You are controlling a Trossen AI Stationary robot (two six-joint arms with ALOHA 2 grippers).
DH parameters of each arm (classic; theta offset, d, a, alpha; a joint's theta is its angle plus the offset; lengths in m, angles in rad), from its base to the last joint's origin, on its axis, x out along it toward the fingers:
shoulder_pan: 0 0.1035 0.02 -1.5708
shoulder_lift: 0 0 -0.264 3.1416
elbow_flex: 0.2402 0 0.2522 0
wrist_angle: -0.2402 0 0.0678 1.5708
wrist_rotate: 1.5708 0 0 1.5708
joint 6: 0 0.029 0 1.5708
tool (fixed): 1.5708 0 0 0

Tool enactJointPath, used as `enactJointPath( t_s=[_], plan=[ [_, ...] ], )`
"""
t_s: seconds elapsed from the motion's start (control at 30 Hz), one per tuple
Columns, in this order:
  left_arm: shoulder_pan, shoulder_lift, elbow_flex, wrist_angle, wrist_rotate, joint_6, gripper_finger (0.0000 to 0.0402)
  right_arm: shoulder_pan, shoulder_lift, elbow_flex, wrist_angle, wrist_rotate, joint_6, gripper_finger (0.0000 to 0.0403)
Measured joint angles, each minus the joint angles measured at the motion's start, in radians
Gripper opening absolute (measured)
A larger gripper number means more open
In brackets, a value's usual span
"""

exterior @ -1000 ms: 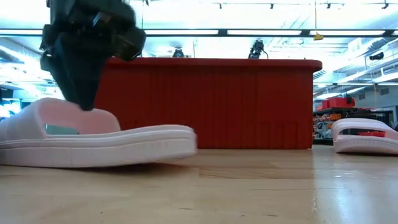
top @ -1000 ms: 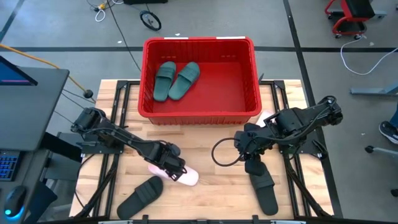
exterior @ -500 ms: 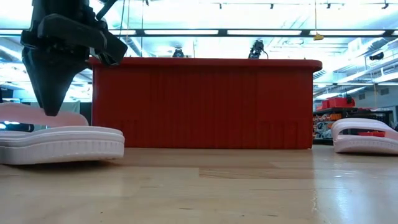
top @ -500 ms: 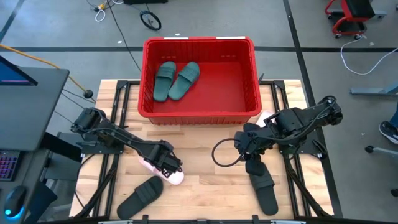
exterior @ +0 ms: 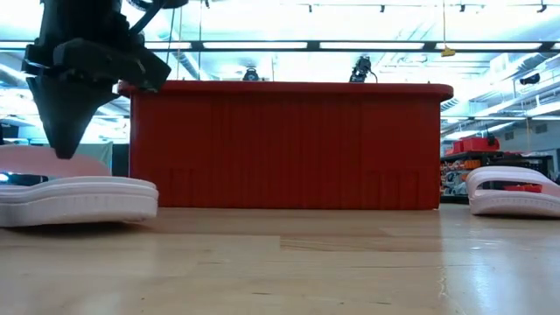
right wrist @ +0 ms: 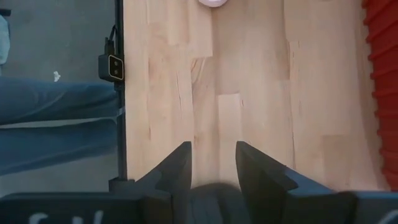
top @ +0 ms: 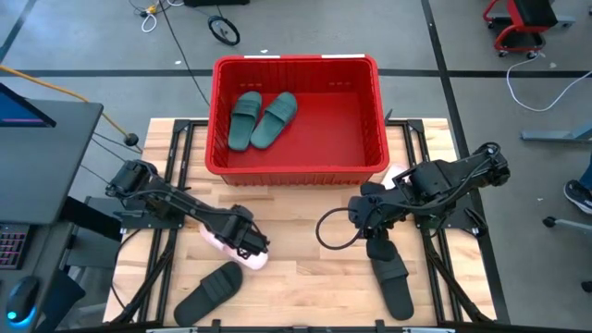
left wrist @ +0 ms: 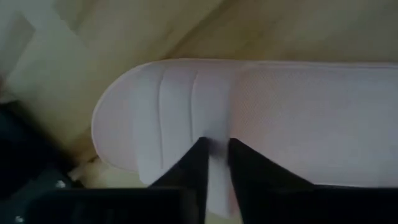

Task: Pick and place slides into bin
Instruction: Put the left pink slipper into the red bin

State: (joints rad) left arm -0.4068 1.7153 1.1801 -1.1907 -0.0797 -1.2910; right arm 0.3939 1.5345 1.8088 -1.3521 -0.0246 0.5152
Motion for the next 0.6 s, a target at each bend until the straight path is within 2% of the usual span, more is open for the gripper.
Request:
enactJointPath(
  t_s=[0.1,0.33,0.47,0.6],
  plan=[
    [0.001,0.000,0.000,-0.042,-0.002,0.041,0.0015,0.000,0.000,0.000,0.000,0.001,-0.008,0.0131],
    [0.006,0.002,0.034,-0.065,0.001,0.093,0.0006,0.000,0.000,0.000,0.000,0.002,-0.048,0.0131],
    [0.006,0.002,0.169,-0.068,0.000,0.132,0.0004,-0.002,0.000,0.000,0.000,0.011,-0.072,0.0131],
    [0.005,0.002,0.382,-0.109,-0.003,0.193,0.0002,-0.006,0.000,0.000,0.000,0.083,-0.054,0.0130]
  ],
)
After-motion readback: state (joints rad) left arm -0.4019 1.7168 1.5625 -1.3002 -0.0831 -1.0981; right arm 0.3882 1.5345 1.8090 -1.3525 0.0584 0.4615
